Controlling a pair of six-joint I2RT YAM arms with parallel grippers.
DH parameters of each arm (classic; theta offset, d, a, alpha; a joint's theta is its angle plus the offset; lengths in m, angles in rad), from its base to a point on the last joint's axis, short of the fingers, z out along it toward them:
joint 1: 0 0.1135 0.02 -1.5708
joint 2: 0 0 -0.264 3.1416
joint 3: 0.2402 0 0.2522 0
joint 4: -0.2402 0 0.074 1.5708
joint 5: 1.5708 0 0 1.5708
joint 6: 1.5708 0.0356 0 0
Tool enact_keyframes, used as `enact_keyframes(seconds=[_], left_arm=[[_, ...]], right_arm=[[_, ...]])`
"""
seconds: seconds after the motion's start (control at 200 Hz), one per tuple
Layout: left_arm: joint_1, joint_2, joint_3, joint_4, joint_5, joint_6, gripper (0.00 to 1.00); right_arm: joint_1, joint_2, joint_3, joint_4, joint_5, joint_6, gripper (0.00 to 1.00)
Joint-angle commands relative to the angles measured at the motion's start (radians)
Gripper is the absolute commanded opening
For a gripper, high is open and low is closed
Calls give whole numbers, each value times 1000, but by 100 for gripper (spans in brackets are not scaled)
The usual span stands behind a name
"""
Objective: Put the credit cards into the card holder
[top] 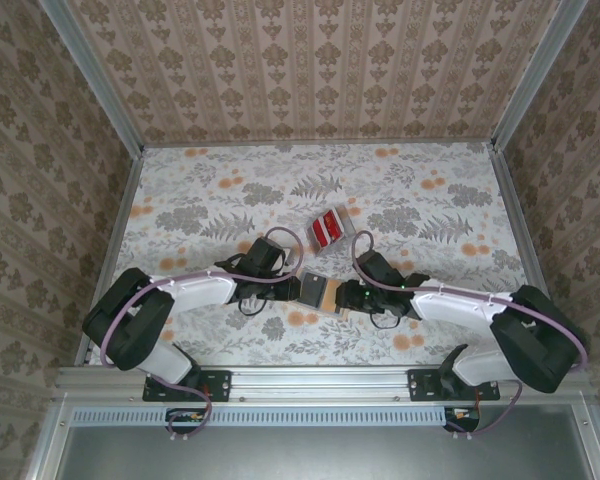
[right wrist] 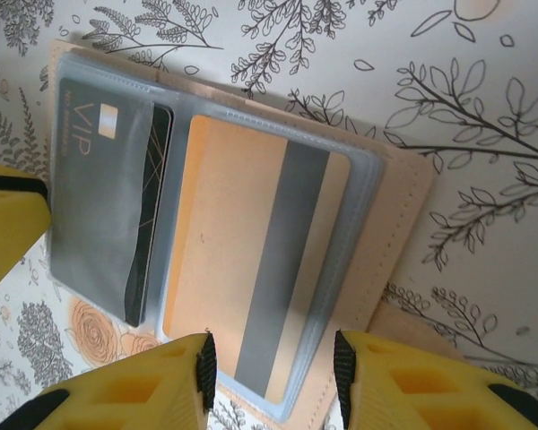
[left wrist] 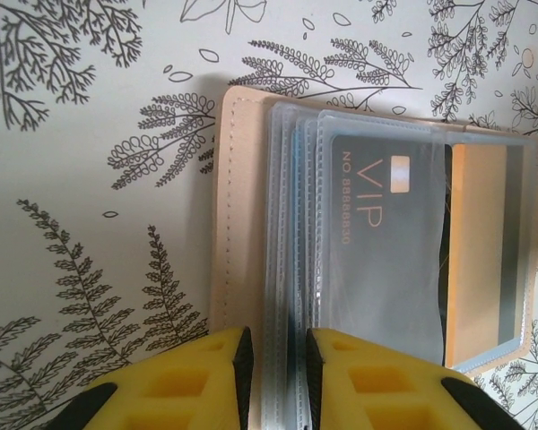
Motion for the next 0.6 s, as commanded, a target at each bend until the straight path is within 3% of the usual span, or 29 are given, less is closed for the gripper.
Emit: enact_keyframes(seconds=[0.0, 0.22, 0.595], left_arm=[[-7, 13, -12, -15, -19, 9, 25], [-7, 11, -25, -6, -25, 3, 25], [-6, 8, -48, 23, -20, -14, 25]], right_arm=[[8, 51, 38, 44, -4, 3, 43], [8, 97, 53, 64, -11, 5, 43], [6, 136, 90, -57, 42, 11, 43]])
